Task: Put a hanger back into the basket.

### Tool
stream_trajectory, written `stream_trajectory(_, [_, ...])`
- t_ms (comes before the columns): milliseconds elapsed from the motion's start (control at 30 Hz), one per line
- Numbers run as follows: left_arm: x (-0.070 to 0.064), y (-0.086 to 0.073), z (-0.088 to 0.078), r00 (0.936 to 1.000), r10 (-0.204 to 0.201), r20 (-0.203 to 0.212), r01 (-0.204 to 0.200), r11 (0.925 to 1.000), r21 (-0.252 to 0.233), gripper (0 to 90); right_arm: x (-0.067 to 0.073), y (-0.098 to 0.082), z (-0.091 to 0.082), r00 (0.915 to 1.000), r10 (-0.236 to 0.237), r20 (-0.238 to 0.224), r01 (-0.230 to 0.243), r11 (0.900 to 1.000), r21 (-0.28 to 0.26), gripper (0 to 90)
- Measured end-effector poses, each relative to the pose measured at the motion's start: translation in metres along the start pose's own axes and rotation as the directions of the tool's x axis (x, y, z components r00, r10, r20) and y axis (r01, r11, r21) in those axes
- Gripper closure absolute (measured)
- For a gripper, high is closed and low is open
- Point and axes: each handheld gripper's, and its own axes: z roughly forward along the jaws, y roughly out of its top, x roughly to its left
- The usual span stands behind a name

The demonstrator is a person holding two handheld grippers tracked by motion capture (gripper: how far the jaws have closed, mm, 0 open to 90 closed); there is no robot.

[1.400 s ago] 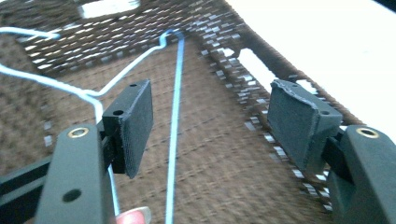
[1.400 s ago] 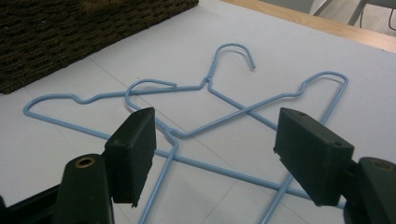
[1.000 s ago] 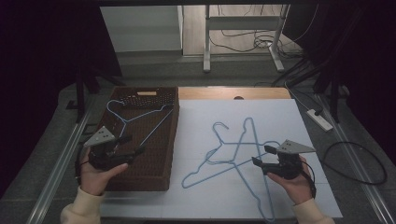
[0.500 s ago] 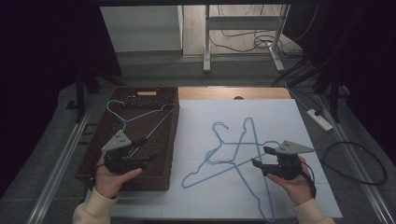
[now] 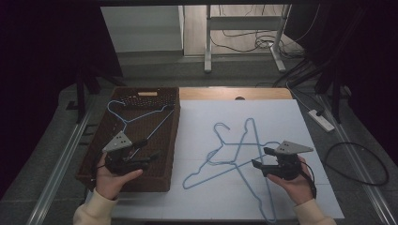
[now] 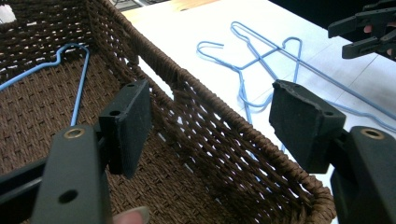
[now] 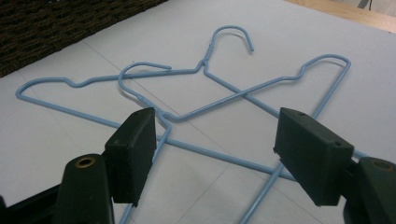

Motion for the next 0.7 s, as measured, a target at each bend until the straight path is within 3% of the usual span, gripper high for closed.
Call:
stream_trajectory(500, [-0.0002,-0.0038,0.0056,1.0,-0.002,0.002,0.002,0.9998,0.02,30.0,0.0008,0.002,0.006,0.9999,-0.016,0.001,0.016,0.999,0.041,30.0])
stream_trajectory(700, [-0.0009,-0.0043,0.0079,1.0,-0.001,0.006,0.0,0.9996,0.029,29.6,-0.0003,0.0015,0.0079,0.9998,-0.02,0.006,0.02,0.997,0.08,30.2])
